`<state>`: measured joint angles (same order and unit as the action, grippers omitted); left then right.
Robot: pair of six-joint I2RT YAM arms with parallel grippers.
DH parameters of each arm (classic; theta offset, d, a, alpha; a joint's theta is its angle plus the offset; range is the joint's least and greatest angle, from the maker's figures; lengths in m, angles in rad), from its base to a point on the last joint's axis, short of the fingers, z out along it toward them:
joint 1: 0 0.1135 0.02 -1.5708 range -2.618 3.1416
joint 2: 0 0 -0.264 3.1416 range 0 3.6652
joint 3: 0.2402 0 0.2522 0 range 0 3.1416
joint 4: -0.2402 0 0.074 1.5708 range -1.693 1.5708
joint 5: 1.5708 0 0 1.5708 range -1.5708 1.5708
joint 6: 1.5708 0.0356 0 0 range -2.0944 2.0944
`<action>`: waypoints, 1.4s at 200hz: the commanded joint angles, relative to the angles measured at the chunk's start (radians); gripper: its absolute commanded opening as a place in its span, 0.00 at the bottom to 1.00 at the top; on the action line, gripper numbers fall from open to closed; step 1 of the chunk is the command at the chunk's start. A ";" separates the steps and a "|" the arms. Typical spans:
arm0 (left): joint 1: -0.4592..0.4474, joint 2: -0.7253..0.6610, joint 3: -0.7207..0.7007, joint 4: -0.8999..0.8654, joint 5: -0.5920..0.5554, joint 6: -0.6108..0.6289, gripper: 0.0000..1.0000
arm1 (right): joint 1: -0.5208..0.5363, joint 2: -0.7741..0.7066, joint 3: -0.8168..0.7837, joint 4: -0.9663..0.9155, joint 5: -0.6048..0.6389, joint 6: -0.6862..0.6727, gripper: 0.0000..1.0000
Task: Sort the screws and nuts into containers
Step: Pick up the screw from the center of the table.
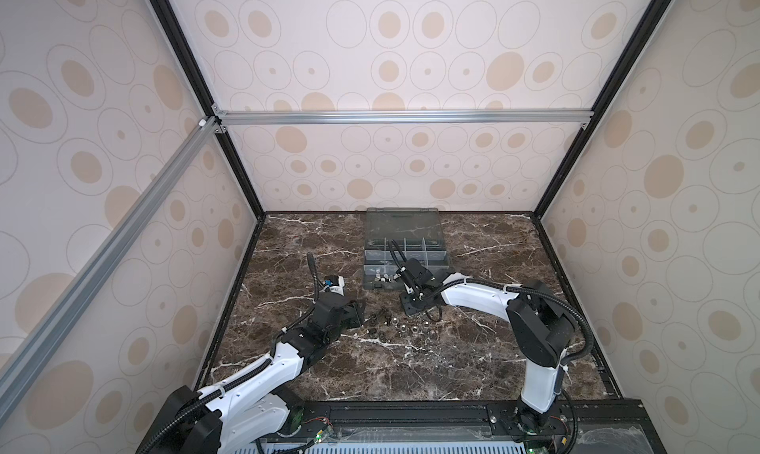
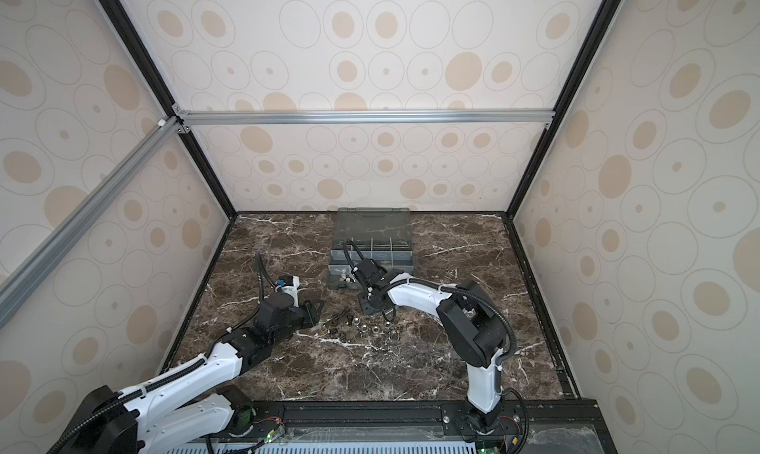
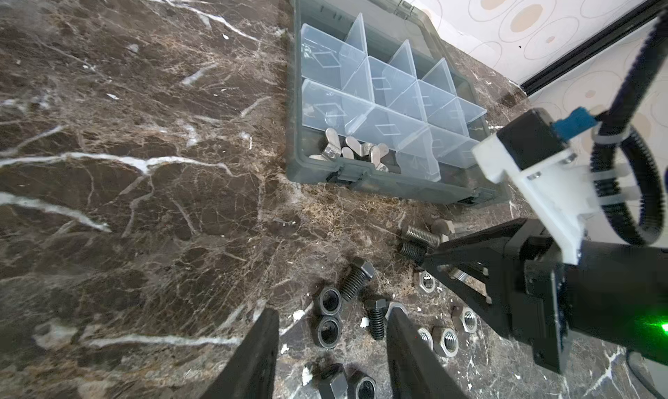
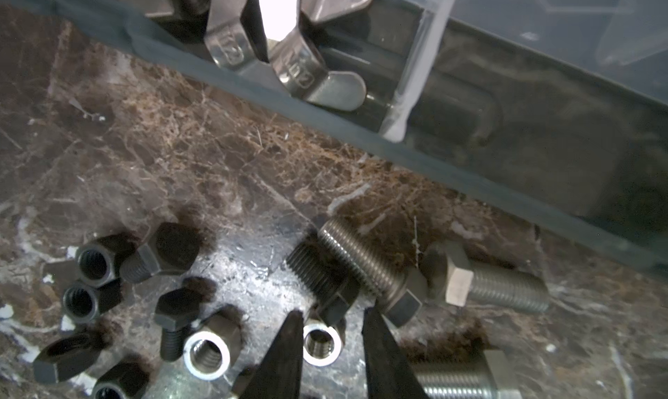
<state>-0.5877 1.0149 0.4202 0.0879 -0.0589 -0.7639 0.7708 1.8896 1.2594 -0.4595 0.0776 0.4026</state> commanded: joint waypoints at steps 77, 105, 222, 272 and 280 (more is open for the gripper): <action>0.007 -0.040 -0.026 -0.002 -0.017 -0.032 0.49 | -0.003 0.040 0.033 -0.016 -0.005 0.019 0.21; 0.006 -0.041 -0.027 0.000 -0.015 -0.034 0.49 | -0.004 0.047 0.035 -0.013 -0.007 0.021 0.19; 0.006 -0.036 -0.027 0.010 -0.016 -0.038 0.49 | -0.003 0.052 0.037 -0.006 -0.012 0.021 0.07; 0.006 -0.032 -0.026 0.013 -0.017 -0.037 0.49 | -0.003 0.007 0.046 -0.017 -0.007 0.013 0.06; 0.006 -0.030 -0.026 0.013 -0.017 -0.037 0.49 | -0.003 -0.003 0.049 -0.019 -0.007 0.012 0.06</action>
<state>-0.5877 0.9909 0.3946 0.0898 -0.0586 -0.7830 0.7708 1.9213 1.2865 -0.4603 0.0750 0.4191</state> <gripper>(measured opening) 0.491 0.091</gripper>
